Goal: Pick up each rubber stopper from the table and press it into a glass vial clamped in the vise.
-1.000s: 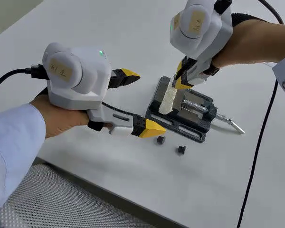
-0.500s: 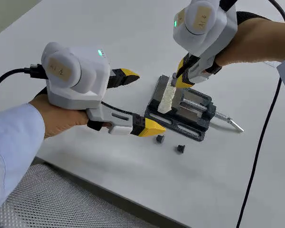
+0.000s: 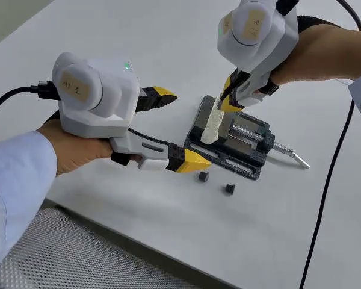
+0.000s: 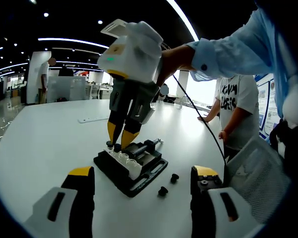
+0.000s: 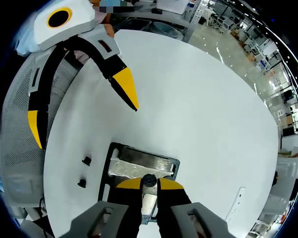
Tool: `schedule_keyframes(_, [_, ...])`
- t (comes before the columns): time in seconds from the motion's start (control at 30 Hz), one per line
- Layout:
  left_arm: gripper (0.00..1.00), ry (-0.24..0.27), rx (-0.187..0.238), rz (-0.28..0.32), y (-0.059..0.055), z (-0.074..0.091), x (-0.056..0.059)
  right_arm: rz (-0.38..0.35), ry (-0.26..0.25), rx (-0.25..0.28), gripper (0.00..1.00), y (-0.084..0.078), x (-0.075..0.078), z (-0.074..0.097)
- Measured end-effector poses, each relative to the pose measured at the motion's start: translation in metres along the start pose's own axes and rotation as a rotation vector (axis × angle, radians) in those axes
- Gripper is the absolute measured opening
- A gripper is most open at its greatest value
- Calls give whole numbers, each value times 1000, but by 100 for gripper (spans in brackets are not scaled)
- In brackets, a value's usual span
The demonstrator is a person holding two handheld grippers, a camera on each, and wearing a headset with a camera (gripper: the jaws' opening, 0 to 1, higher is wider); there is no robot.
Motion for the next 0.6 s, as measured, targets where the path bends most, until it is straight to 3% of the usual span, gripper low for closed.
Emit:
schedule_keyframes(0.27, [76,0,1,0,0,0,0,1,-13,2,4,-1,-1,1])
schedule_keyframes(0.6, [76,0,0,3,0,1,0,-18,8,15,3,0,-2,0])
Point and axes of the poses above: the centre of the closed fingertips' face, and the gripper's own axes: z roughly backward along the fingers, x roughly to its right, y roughly out of its top, the point moved 5 cm from there along z, roughly backward along the fingers, and after that the axes turned 12 degrees about y, right-handed, at the moved point
